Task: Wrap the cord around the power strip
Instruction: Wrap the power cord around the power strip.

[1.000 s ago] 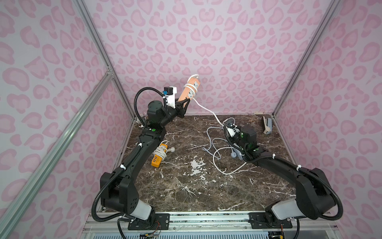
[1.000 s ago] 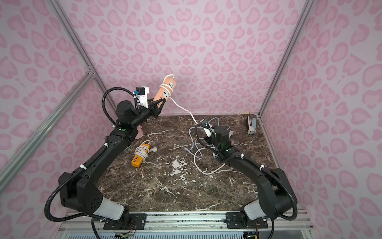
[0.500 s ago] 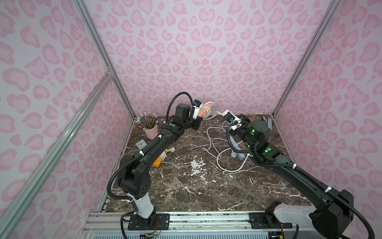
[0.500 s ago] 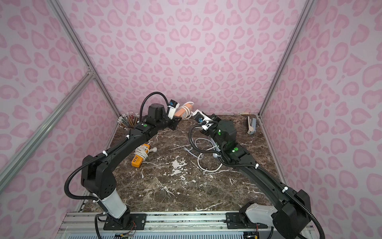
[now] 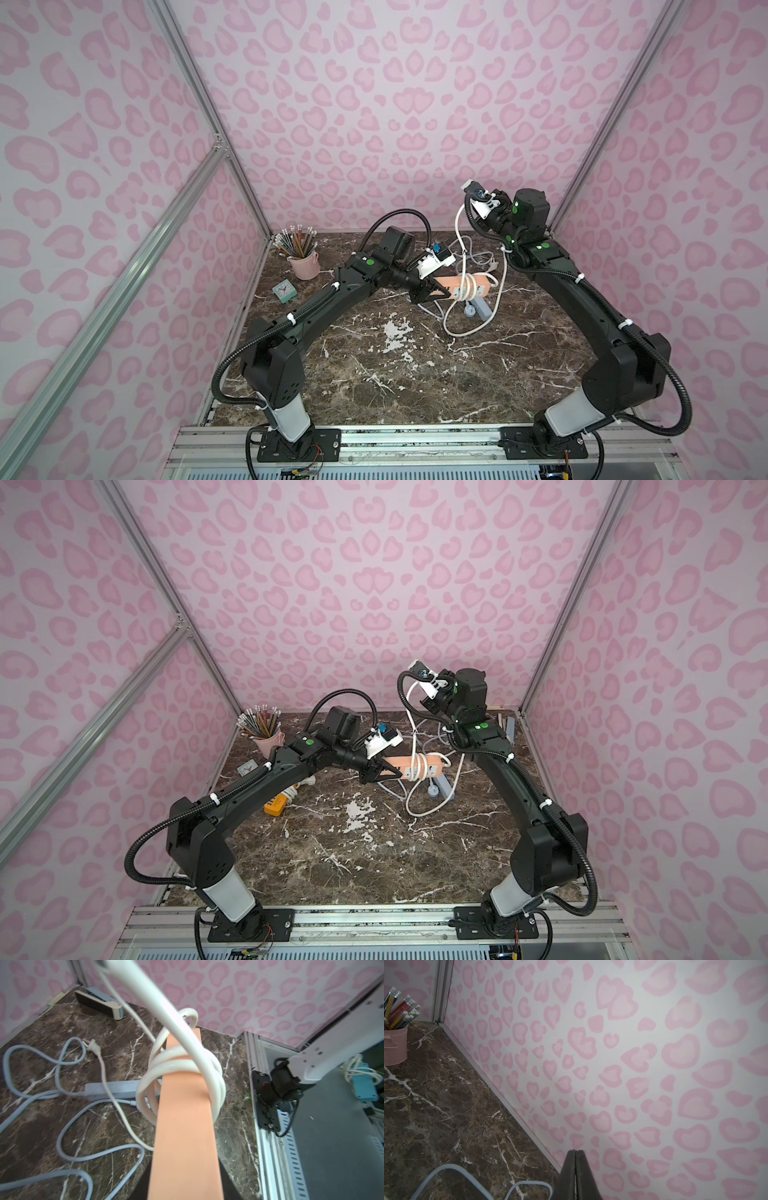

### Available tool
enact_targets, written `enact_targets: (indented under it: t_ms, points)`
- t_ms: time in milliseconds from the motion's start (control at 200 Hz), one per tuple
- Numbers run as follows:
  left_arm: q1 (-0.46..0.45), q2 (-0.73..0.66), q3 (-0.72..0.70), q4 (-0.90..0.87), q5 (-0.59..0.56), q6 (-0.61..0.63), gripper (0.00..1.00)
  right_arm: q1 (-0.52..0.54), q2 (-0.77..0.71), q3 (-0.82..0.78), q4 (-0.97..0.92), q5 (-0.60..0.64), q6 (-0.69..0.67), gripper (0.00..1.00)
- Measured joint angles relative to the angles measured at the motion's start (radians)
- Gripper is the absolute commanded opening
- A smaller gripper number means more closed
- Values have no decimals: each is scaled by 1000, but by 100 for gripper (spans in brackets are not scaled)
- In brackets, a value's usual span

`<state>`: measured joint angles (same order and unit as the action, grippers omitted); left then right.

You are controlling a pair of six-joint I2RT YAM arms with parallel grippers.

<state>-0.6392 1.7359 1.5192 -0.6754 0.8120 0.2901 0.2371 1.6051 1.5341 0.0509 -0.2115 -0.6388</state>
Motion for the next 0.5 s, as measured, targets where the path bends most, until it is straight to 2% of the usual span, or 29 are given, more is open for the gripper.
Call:
enact_targets:
  t_ms: [125,215,275,355,420,500]
  points:
    - [5,-43,-10,8,147,10,3,-35,78,27,-22,-128,65,0]
    - [19,-89,-40,92,225,-50,3,-34,129,21,-12,-200,127,0]
    - [31,-135,-100,225,253,-150,3,-35,151,-10,13,-237,177,0]
    - [45,-192,-201,458,264,-336,3,-36,172,-63,63,-285,246,8]
    - [53,-212,-250,622,264,-478,3,-35,186,-99,114,-318,305,16]
    - [54,-214,-254,740,282,-571,3,-37,205,-133,183,-330,383,28]
